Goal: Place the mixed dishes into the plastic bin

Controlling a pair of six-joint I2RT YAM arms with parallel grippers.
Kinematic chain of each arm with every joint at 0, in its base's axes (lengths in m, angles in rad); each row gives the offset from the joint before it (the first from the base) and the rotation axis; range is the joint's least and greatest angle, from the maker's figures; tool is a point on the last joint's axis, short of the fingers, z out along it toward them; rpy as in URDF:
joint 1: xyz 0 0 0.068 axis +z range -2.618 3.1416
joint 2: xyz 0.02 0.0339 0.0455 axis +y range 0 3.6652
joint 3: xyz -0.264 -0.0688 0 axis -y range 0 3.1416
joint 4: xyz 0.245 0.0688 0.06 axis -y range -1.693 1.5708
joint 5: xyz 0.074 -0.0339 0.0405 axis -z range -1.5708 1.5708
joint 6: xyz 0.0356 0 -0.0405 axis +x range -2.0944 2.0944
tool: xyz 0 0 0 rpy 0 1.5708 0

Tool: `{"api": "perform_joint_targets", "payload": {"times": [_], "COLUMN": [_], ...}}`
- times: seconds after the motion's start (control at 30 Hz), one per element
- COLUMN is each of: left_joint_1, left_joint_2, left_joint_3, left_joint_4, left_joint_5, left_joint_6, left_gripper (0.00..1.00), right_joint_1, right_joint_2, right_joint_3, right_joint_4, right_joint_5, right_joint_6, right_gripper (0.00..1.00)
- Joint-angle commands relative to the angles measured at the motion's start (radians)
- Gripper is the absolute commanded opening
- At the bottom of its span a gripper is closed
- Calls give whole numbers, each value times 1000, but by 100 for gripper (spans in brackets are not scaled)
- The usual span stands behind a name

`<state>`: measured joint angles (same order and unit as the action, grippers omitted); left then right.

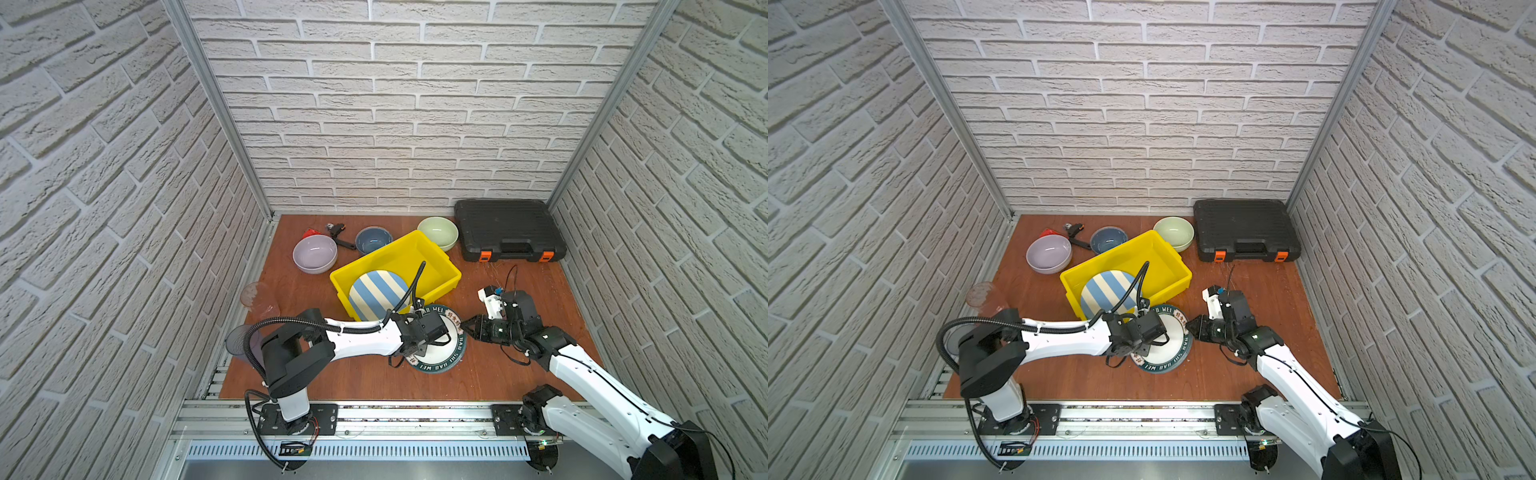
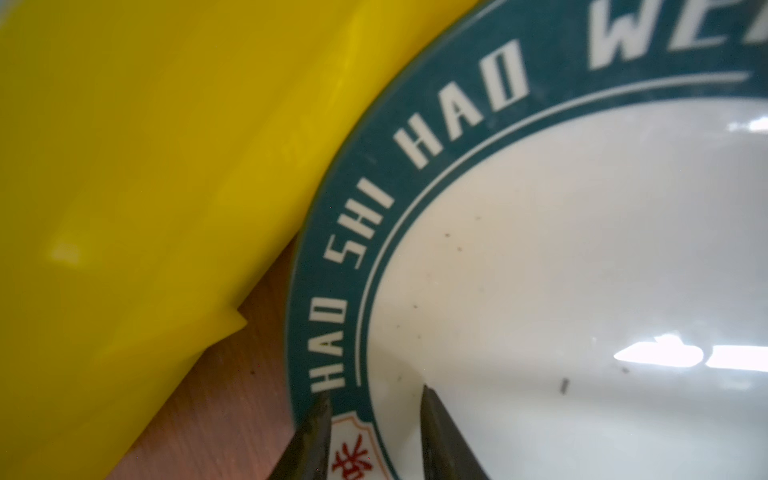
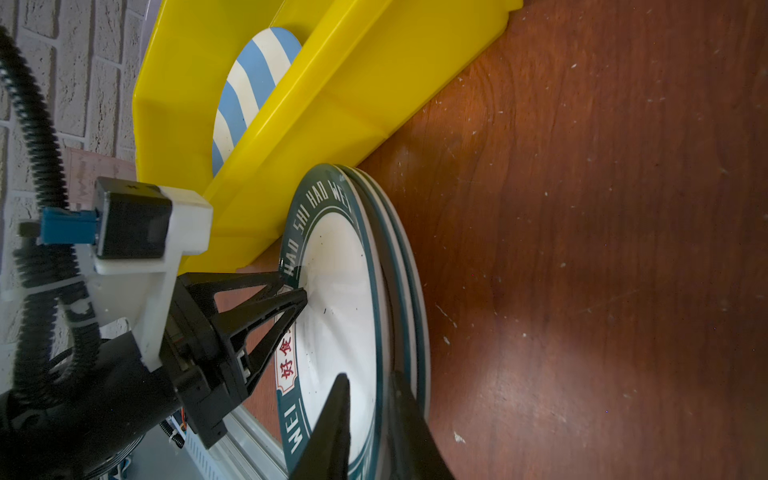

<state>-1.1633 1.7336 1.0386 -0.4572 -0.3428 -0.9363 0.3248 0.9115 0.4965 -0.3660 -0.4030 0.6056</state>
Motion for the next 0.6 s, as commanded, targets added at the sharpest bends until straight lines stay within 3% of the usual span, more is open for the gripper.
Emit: {"api": "perform_joint_targets", "payload": {"times": [0.0,0.57], "left_joint_1": [-7,-8], "left_joint_2": [0,23], "left_joint_3": [-2,9], "left_joint_4": [45,55], "left_joint_5": [20,33], "left_joint_6": [6,9], "left_gripper": [37,37], "right_joint_1": [7,6], "right_joint_2": [24,159], "right_joint_3": [-16,-53], "right_joint_4": [77,115], "right_joint_5": [-65,-42], "right_joint_6": [19,20], "right_gripper": [19,23]}}
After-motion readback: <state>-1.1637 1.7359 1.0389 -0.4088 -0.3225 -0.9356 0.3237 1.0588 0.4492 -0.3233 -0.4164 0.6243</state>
